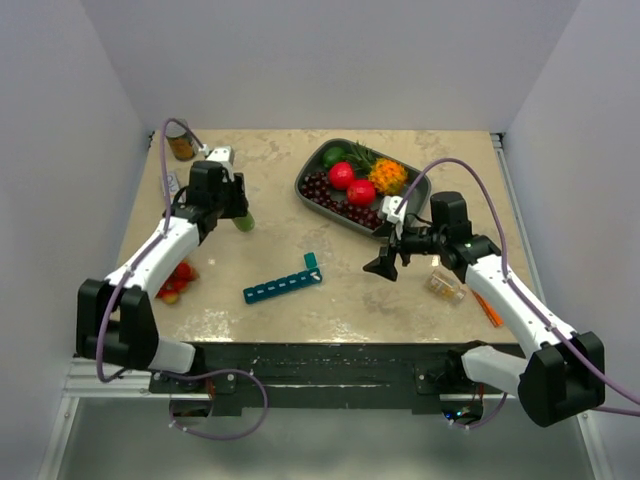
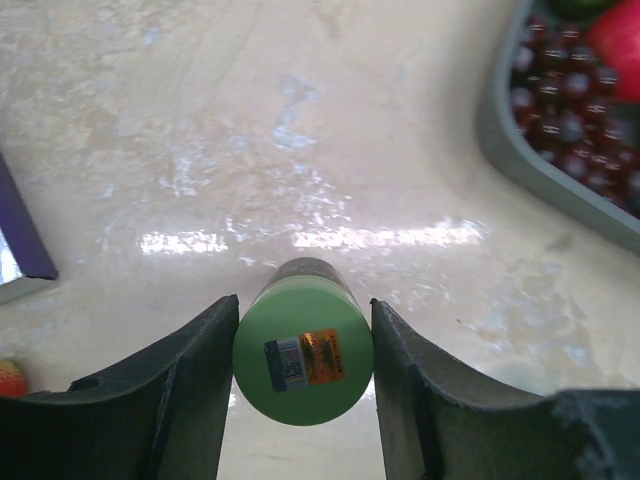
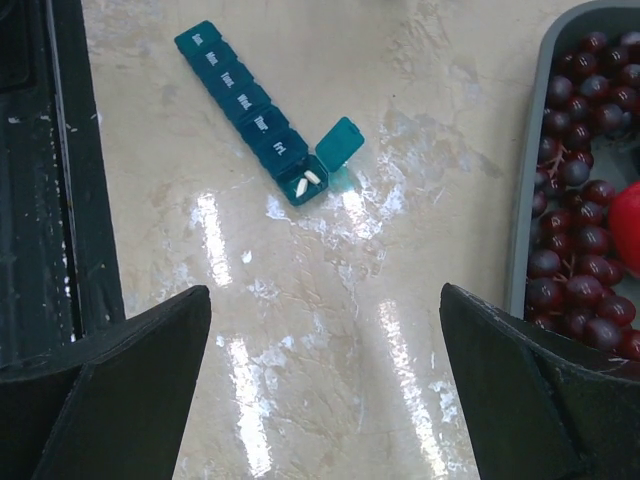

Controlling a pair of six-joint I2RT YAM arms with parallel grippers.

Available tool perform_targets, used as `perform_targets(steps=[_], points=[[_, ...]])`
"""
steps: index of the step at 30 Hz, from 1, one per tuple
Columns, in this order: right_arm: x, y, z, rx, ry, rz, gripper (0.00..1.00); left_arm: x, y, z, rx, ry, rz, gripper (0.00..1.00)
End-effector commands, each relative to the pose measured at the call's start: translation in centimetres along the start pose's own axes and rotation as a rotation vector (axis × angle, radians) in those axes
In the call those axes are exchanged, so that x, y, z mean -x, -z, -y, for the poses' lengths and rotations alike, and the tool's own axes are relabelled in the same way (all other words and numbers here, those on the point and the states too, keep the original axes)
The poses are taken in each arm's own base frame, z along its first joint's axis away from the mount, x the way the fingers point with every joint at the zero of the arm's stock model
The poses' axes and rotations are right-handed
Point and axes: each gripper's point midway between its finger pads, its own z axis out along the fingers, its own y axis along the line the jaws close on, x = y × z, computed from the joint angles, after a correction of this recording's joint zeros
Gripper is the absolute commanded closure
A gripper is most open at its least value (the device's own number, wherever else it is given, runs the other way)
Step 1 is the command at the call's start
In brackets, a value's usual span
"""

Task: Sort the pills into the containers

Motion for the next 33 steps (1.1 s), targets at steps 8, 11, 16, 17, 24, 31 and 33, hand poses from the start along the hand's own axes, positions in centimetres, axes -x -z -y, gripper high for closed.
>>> perform_targets(steps=[8, 11, 16, 17, 24, 31, 33], points=[[0.6, 0.8, 0.9, -0.053, 0.027, 0.032, 0.01, 4.0, -5.2, -5.6, 0.175, 0.019, 0.010, 1.00], [0.6, 0.8, 1.0, -0.056, 0.026, 0.032, 0.01, 3.9, -6.1, -6.0, 0.174, 0.019, -0.008, 1.00], [0.5, 0.9, 1.1, -0.059, 0.023, 0.033, 0.01, 3.3, -7.3, -7.0, 0.171, 0.042, -0.040, 1.00], [0.6, 1.0, 1.1, -0.060, 0.025, 0.034, 0.01, 3.3, -7.4, -7.1, 0.170, 0.042, -0.040, 1.00], [0.5, 1.1, 1.3, -0.063, 0.022, 0.034, 0.01, 3.3, -8.0, -7.7, 0.171, 0.053, -0.053, 1.00], [0.6, 1.1, 1.3, -0.064, 0.022, 0.036, 0.01, 3.5, -8.6, -8.3, 0.188, 0.040, -0.066, 1.00], [0.5, 1.2, 1.4, -0.068, 0.020, 0.036, 0.01, 3.6, -8.7, -8.3, 0.187, 0.035, -0.071, 1.00]])
